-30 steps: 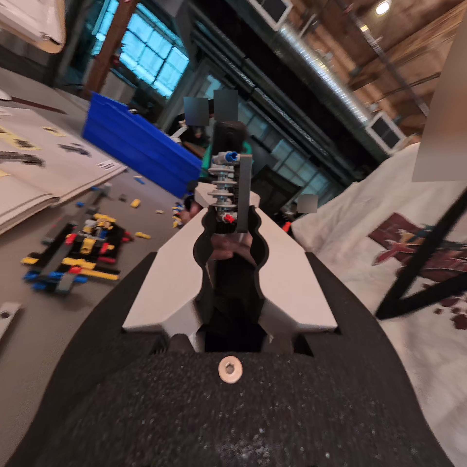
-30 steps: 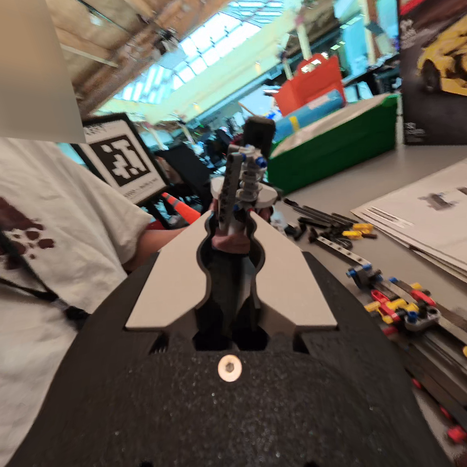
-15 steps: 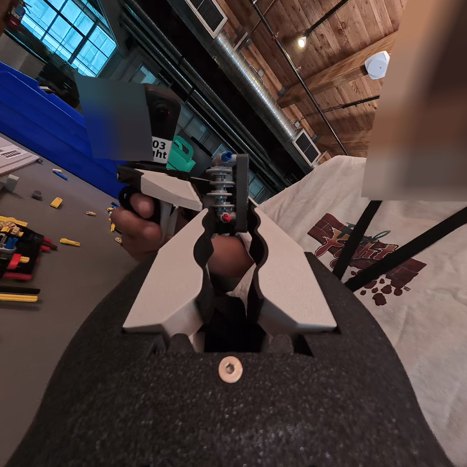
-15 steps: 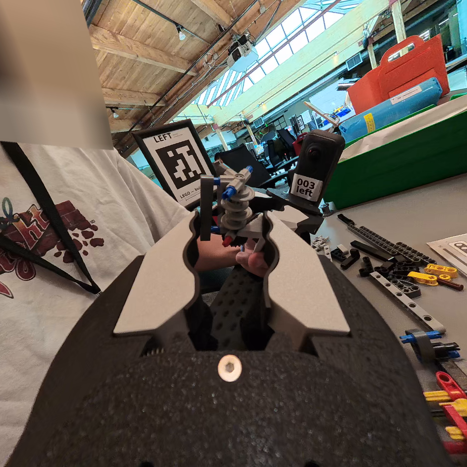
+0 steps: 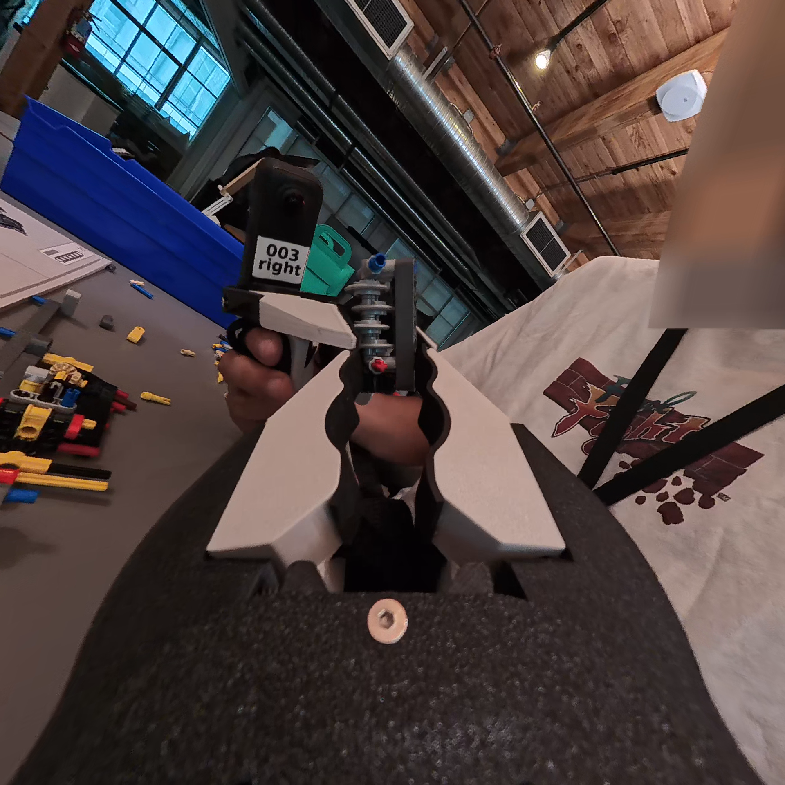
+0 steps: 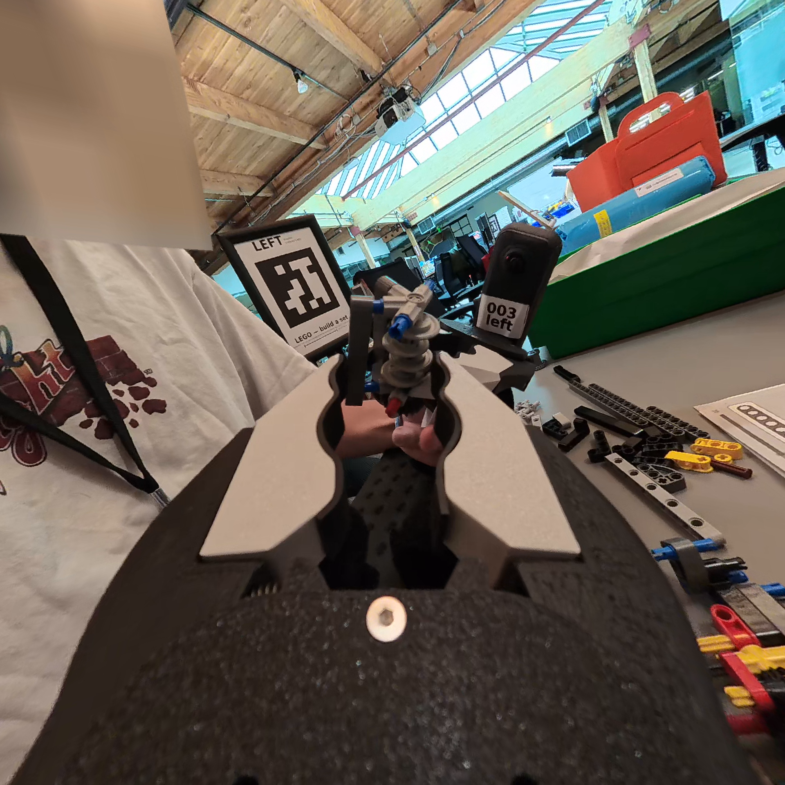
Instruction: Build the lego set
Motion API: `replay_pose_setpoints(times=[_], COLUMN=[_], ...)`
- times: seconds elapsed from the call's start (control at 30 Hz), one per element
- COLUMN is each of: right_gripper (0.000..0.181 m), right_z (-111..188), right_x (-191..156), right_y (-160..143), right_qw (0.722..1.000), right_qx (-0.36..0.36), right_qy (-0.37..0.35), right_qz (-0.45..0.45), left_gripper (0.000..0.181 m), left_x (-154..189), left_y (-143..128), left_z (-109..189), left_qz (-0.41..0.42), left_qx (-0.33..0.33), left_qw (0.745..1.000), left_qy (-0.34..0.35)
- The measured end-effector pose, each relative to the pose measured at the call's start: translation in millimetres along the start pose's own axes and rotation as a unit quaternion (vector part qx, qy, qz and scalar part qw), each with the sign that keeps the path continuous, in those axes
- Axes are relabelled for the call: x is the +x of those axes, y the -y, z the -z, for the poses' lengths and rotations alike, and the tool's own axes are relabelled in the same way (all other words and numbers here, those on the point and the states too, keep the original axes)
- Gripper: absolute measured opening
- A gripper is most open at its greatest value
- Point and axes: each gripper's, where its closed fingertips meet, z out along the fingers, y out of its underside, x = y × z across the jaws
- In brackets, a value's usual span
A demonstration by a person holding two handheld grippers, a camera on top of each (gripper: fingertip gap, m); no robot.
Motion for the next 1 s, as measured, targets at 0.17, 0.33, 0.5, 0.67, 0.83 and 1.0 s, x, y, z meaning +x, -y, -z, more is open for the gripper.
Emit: replay_pose_setpoints(times=[0.17, 0.33, 0.5, 0.67, 0.83, 1.0], right_gripper=[0.018, 0.01, 0.01, 0.01, 0.011, 0.015], right_z=[9, 20, 19, 22, 24, 32], right_x=[18, 29, 33, 34, 39, 47], right_y=[4, 16, 12, 10, 6, 6], right_qw=[0.999, 0.995, 0.995, 0.994, 0.993, 0.981], right_qx=[0.02, 0.063, 0.05, 0.035, 0.012, -0.01], right_qy=[-0.043, -0.07, -0.081, -0.085, -0.116, -0.191], right_qz=[-0.02, -0.032, -0.032, -0.052, -0.034, 0.037], left_gripper=[0.029, 0.031, 0.027, 0.027, 0.022, 0.021], left_x=[-17, -30, -39, -44, -47, -52], left_y=[11, 14, 10, 7, 12, 21], left_z=[8, 17, 17, 15, 18, 27], left_qz=[-0.007, -0.082, -0.087, -0.093, -0.096, -0.123], left_qx=[0.023, 0.023, 0.008, -0.003, 0.009, 0.03], left_qw=[0.998, 0.985, 0.98, 0.977, 0.975, 0.962], left_qy=[0.059, 0.15, 0.176, 0.19, 0.2, 0.242])
